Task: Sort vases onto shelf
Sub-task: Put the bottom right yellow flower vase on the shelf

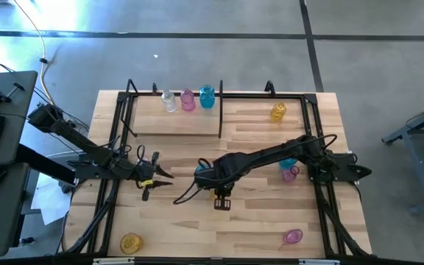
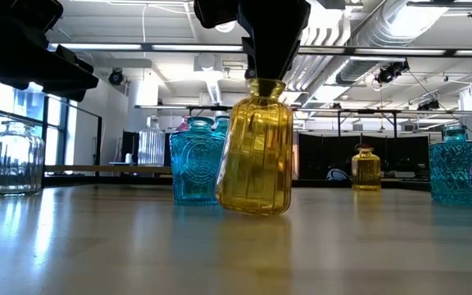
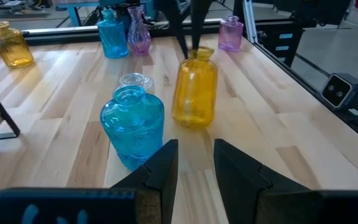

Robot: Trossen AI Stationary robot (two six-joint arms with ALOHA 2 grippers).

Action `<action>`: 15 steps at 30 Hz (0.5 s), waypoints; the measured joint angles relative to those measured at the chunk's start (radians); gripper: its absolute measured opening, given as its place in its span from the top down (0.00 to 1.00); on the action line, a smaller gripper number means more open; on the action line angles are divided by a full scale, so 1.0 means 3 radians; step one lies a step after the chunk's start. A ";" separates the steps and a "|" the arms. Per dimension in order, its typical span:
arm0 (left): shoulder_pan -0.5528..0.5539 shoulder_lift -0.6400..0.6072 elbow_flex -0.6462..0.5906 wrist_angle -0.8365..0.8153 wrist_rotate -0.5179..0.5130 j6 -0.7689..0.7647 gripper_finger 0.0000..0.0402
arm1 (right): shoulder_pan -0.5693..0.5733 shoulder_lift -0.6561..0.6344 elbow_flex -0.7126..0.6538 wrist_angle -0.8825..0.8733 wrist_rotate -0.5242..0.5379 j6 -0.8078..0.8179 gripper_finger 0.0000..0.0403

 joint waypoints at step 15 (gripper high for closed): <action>0.0001 0.0000 0.0000 0.0030 0.0034 -0.0004 0.77 | -0.0007 -0.0001 0.0000 0.0027 0.0093 -0.0009 0.75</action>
